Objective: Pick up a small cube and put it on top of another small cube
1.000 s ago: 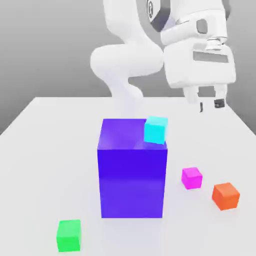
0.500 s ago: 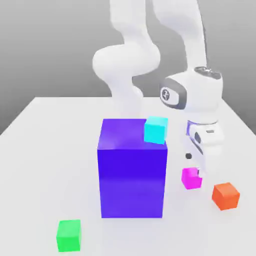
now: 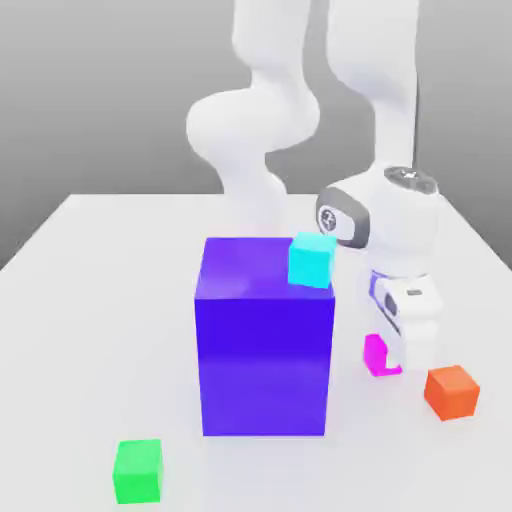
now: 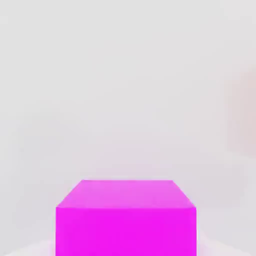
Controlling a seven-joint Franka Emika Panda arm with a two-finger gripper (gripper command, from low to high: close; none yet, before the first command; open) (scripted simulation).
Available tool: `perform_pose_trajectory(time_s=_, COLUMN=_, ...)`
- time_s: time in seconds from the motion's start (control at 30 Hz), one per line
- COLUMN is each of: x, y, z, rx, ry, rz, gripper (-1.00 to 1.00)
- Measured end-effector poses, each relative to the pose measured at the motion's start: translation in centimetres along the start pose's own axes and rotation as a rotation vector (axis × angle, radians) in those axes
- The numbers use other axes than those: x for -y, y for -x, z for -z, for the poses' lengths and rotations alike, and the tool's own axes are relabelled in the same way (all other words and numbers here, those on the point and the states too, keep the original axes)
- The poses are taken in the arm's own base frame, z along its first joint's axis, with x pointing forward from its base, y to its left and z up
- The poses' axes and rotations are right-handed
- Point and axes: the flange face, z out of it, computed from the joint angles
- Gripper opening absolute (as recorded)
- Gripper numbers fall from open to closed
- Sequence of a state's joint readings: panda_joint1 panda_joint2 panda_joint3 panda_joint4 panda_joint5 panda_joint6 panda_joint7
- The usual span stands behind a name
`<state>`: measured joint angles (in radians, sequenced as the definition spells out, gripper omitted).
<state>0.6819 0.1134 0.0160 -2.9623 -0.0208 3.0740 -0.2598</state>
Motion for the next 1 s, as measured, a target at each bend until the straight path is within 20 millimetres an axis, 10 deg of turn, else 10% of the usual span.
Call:
perform_pose_trajectory(time_s=0.2, x=-1.0, y=-0.8, z=4.4, rx=-0.023, ry=-0.001, rz=-0.052, gripper=-1.0)
perform_pose_trajectory(time_s=0.5, x=-21.8, y=-0.7, z=10.1, rx=-0.128, ry=-0.04, rz=-0.857, gripper=-1.0)
perform_pose_trajectory(time_s=0.6, x=-28.4, y=2.7, z=11.2, rx=-0.137, ry=-0.045, rz=-1.111, gripper=-1.0)
perform_pose_trajectory(time_s=0.73, x=-36.7, y=13.9, z=10.7, rx=-0.072, ry=-0.021, rz=-1.506, gripper=-1.0)
perform_pose_trajectory(time_s=0.9, x=-37.2, y=16.1, z=4.7, rx=-0.005, ry=-0.002, rz=-1.564, gripper=-1.0)
perform_pose_trajectory(time_s=0.93, x=-37.2, y=16.2, z=3.4, rx=-0.003, ry=-0.002, rz=-1.566, gripper=1.0)
perform_pose_trajectory(time_s=1.0, x=-37.2, y=16.2, z=3.4, rx=-0.003, ry=-0.002, rz=-1.566, gripper=1.0)
